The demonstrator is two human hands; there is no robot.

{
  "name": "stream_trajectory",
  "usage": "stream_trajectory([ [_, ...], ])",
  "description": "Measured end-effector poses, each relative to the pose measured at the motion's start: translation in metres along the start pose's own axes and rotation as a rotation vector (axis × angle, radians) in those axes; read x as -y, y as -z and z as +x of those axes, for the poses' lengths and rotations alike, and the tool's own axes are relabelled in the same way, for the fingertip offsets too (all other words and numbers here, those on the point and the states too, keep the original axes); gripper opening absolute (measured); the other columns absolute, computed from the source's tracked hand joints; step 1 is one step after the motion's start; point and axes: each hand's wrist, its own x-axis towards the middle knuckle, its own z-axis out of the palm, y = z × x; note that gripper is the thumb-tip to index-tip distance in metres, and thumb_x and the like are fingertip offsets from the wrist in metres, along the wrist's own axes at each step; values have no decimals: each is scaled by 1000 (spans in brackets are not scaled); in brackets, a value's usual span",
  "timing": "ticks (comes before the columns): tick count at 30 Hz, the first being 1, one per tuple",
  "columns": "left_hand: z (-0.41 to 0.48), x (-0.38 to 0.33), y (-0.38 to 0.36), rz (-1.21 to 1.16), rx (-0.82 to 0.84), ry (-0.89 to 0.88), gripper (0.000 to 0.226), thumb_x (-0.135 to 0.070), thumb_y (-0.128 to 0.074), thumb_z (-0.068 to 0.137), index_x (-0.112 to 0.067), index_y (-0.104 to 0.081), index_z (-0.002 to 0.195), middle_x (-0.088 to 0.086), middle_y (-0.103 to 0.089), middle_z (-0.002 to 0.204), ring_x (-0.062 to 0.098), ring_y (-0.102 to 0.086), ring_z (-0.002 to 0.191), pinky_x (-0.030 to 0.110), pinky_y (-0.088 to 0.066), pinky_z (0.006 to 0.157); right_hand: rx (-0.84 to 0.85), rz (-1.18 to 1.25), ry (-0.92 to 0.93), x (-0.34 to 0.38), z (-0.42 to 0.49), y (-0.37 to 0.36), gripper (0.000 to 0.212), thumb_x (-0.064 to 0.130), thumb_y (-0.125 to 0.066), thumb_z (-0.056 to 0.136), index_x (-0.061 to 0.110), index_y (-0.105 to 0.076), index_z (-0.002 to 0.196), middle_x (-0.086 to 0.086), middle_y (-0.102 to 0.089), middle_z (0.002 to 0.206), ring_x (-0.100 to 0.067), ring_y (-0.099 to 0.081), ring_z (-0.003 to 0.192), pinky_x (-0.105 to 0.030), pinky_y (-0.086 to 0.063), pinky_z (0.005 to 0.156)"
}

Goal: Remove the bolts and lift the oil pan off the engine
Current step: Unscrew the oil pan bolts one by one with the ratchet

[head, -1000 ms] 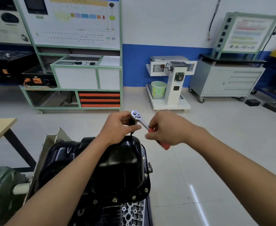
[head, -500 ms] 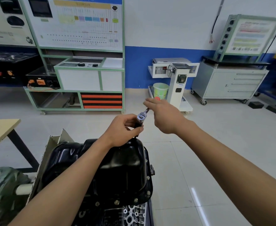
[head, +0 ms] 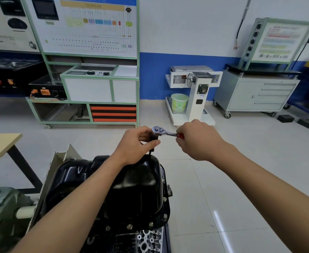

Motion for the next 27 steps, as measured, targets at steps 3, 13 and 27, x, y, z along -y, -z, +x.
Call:
stream_trajectory([
  [3, 0, 1, -1, 10, -23, -2, 19, -12, -81, 86, -13, -73, 103, -2, -78, 90, 16, -76, 82, 37, -61, 84, 45, 129, 11, 5, -10, 3, 34, 32, -56, 94, 21, -50, 63, -2, -46, 66, -27, -49, 62, -30, -32, 51],
  [13, 0, 2, -1, 14, -65, -53, 30, -36, -78, 71, -13, -70, 88, -2, -76, 82, 13, -74, 78, 20, -55, 71, 122, 502, 68, 41, -17, -10, 59, 47, -71, 83, 15, -42, 44, 3, -36, 37, -16, -34, 41, -29, -31, 49],
  [27, -2, -6, 1, 24, 73, -100, 22, -18, -70, 86, -40, -74, 88, 2, -71, 80, 21, -64, 67, 29, -57, 69, 203, 127, 129, 11, 10, 18, 9, 24, -72, 86, 22, -77, 93, -1, -72, 86, -26, -68, 82, -37, -57, 70],
])
